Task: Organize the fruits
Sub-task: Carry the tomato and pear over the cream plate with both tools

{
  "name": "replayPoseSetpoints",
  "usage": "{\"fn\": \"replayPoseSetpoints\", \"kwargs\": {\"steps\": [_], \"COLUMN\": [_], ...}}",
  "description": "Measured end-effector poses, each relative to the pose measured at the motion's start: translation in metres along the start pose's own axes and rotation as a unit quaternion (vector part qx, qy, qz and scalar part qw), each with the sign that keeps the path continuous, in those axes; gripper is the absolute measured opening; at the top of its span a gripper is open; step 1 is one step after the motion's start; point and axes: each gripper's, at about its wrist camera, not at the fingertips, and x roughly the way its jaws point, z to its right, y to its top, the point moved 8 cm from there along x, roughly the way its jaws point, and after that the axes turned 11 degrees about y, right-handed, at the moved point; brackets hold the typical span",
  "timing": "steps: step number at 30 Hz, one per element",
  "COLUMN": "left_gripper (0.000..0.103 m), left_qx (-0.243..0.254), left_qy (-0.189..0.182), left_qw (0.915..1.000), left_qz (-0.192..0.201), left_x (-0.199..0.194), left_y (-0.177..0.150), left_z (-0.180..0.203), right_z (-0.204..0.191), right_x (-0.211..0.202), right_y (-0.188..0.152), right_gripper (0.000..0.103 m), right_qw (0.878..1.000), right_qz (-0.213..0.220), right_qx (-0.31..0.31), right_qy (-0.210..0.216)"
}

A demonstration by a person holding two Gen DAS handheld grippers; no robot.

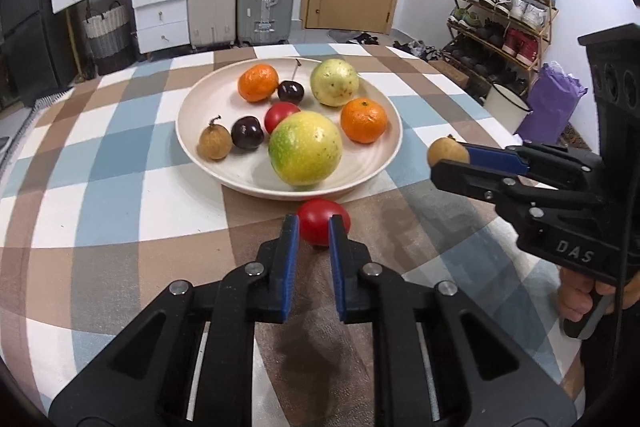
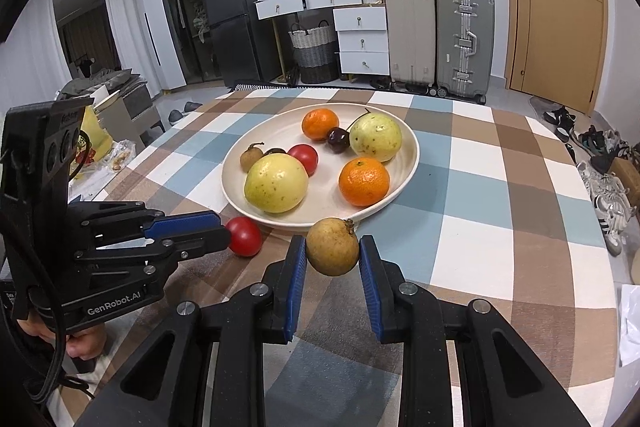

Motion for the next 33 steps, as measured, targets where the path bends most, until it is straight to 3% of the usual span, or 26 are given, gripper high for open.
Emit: {"fn": "replayPoseSetpoints", "kwargs": {"steps": [4,6,10,14,16,17,22,33], "left_gripper": [0.018,0.036,0.058,0.054,0.032,0.029,0.029,0.029], "left_qx": [-0.002,-0.002,0.008,0.021,0.018,0.014,-0.002,0.004], "left_qy": [-0.003,-0.006,0.001,-0.009,-0.003,-0.006,-0.010,-0.001], "left_qw": [1.0000,0.9998,0.9998,0.9994,0.9993,0.9993,0.9996,0.9990], "left_qz": [-0.007,-0.016,-0.020,-0.027,-0.034,-0.035,-0.026,0.044], "left_x": [0.002,0.006,0.013,0.021,0.025,0.026,0.022,-0.021], "left_y": [-0.001,-0.002,-0.002,0.000,-0.001,0.000,0.001,0.019], "left_z": [-0.001,0.002,0.009,0.020,0.019,0.018,0.010,-0.001], "right_z": [0.000,0.000,0.001,0.004,0.005,0.005,0.005,0.002], "right_x": [0.001,0.001,0.001,0.000,0.000,0.000,-0.001,-0.007], "right_y": [0.000,0.000,0.000,0.000,0.000,0.000,0.000,0.003], "right_gripper": [0.027,0.027,0.027,0.027,0.027,0.027,0.027,0.027], "right_qw": [1.000,1.000,1.000,1.000,1.000,1.000,1.000,1.000], "right_qz": [-0.001,-0.001,0.000,0.002,0.001,0.002,0.002,0.015], "right_qx": [-0.001,0.001,0.002,0.005,0.007,0.007,0.007,0.005], "right_qy": [-0.001,0.000,0.000,-0.001,-0.001,-0.002,-0.002,0.008]}}
